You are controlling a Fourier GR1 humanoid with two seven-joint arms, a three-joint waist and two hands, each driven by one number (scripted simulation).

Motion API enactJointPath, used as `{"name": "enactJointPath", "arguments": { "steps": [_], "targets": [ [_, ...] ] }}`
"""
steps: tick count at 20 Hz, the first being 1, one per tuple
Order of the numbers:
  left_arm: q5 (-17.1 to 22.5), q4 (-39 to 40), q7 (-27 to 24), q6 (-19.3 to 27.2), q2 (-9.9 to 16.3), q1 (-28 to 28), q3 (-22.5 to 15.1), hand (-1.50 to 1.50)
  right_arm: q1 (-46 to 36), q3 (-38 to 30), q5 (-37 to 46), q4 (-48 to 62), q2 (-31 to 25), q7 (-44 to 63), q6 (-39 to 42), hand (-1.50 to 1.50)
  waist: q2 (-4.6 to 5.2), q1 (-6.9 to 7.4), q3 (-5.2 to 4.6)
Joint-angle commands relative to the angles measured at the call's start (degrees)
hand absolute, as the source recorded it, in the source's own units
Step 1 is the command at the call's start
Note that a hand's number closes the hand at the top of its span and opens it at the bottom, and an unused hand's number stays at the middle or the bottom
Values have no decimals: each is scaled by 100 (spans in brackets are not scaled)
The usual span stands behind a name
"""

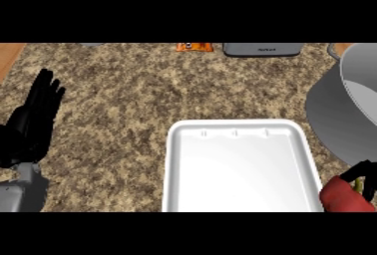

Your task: Pick the bell pepper from the tray and place it in the pot

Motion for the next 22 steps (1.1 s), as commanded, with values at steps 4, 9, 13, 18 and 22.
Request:
{"name": "enactJointPath", "arguments": {
  "steps": [4, 9, 13, 18, 22],
  "targets": [
    [-150, 101, -136, 97, -185, -41, -135, 0, -1132, -1802, -2265, 117, -299, 492, 752, 150, 10, 40, 0],
    [-101, 248, -255, -82, -134, -127, -53, 0, -1979, -2497, -2618, 1656, -855, 507, 652, 150, 24, 113, -1],
    [-56, 84, 114, -53, -44, -286, 50, 0, -2459, -2885, -2828, 3056, -1287, -200, 499, 150, 28, 142, 2],
    [-55, 223, 28, -64, -179, -426, -75, 0, -2410, -2898, -1171, 3822, -2121, -1111, -350, 150, 98, 251, 8],
    [-89, -29, 198, -72, -97, -385, -72, 0, -2622, -2553, -345, 4961, -2082, -1637, -1297, 150, 55, 247, 8]
  ]
}}
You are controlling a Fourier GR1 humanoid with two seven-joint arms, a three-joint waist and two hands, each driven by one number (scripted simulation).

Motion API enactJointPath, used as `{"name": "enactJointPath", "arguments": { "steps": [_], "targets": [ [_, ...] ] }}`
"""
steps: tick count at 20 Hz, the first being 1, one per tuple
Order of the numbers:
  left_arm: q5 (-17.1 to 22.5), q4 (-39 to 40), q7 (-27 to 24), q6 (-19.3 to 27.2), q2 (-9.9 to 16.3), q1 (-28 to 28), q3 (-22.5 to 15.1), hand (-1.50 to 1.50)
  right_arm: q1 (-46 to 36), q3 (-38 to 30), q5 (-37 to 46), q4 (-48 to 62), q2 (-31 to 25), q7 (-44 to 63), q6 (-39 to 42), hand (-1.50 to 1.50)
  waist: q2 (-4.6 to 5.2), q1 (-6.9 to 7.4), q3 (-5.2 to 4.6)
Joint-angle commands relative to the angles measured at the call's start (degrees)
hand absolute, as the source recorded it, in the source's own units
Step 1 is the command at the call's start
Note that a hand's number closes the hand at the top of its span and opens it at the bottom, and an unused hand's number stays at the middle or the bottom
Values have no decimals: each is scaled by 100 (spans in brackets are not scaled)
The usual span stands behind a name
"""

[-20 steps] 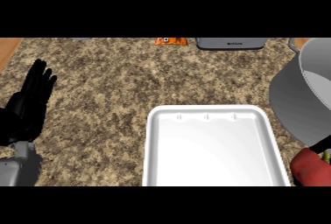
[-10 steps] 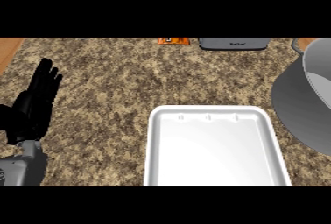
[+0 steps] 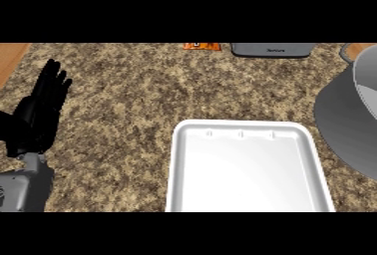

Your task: Pick the bell pepper from the tray and place it in the pot

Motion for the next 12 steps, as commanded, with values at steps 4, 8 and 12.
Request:
{"name": "enactJointPath", "arguments": {
  "steps": [4, 8, 12],
  "targets": [
    [-48, 213, -220, -8, -138, 79, -9, 0, -1024, 257, 890, 2683, -324, -975, -1310, 150, -6, 7, 1],
    [-23, -39, -2, -55, -18, 66, 45, 0, -1469, 259, 838, 3861, -546, -1251, -1260, 150, -14, 11, 2],
    [-117, 47, -48, -9, -105, -1, -78, 0, -1573, -3, 446, 4437, -381, -1106, -888, -150, 21, 77, 14]
  ]
}}
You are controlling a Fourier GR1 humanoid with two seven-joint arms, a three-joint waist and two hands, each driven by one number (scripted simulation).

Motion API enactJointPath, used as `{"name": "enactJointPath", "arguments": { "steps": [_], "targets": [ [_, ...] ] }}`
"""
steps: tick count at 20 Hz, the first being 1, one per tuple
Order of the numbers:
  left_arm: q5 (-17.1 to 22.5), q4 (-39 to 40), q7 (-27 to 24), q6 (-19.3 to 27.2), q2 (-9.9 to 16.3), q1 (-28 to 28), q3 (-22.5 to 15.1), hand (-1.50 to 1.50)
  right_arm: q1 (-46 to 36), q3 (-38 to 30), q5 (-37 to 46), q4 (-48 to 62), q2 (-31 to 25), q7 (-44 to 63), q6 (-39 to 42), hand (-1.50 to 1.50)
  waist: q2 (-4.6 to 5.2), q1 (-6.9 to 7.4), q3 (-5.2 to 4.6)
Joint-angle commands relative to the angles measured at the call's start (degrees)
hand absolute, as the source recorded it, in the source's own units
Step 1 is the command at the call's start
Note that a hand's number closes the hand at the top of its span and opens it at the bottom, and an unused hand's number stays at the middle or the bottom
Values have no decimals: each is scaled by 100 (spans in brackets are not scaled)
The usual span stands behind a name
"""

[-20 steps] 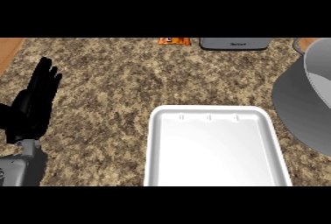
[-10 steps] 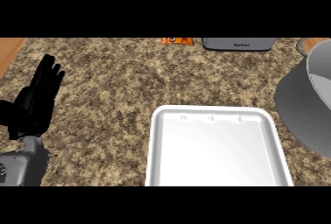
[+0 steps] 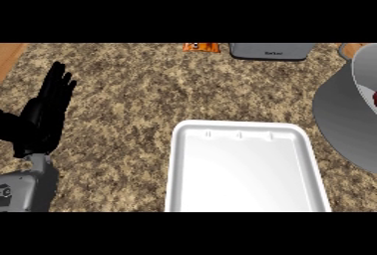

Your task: Pick the bell pepper from the tray and place it in the pot

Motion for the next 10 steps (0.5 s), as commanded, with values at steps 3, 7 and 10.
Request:
{"name": "enactJointPath", "arguments": {
  "steps": [3, 7, 10],
  "targets": [
    [-108, 128, -83, 33, -48, -57, -66, 0, -276, -118, -538, 1142, 205, -428, 571, -150, 97, 39, 158],
    [25, 115, -238, -89, -19, 70, 29, 0, -573, -354, -1083, 1304, 289, -644, 1116, -150, 93, 101, 158],
    [38, 9, 3, -9, 35, -34, 93, 0, -500, -861, -1719, 1386, 294, -1133, 1346, -150, 65, 11, 174]
  ]
}}
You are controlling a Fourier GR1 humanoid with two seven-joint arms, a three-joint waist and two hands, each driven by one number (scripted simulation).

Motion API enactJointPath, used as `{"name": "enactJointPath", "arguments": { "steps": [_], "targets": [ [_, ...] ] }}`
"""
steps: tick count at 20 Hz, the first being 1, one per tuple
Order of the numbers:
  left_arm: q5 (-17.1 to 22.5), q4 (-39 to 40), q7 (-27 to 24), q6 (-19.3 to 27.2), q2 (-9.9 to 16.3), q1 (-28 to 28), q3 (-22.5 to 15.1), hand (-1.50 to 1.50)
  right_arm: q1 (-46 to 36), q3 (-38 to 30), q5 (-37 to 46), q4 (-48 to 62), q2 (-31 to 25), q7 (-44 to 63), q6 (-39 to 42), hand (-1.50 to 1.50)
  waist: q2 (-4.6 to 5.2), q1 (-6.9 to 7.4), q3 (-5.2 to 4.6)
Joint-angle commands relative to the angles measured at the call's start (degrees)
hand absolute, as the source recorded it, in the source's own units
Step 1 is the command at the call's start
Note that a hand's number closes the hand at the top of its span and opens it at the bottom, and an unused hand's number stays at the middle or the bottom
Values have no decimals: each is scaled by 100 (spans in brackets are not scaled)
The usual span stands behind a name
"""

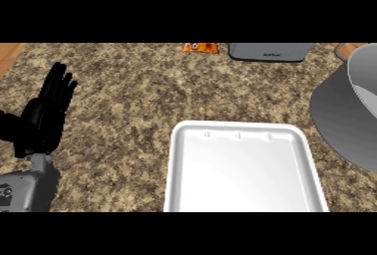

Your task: Pick the bell pepper from the tray and place it in the pot

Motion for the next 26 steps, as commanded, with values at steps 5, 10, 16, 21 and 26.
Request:
{"name": "enactJointPath", "arguments": {
  "steps": [5, 10, 16, 21, 26],
  "targets": [
    [-38, -21, -80, 51, -2, 100, 59, 0, -379, -1045, -1427, 717, 185, -452, 629, -150, 101, -17, 243],
    [-134, -1, -16, 115, -45, 29, -15, 0, -399, -1488, -1775, 1482, -620, -614, 1170, -150, 136, -4, 248],
    [21, -258, 75, -32, 52, 231, 88, 0, 139, -1780, -2050, 2495, -1576, -1463, 2226, -150, 125, -1, 252],
    [-84, 76, -39, 21, -25, -48, 34, 0, 86, -1692, -1942, 3145, -2147, -1730, 2520, -150, 163, 32, 263],
    [-29, -40, 105, 33, -57, -121, 34, 0, 306, -1614, -1941, 3356, -2383, -2038, 2681, -150, 147, 21, 267]
  ]
}}
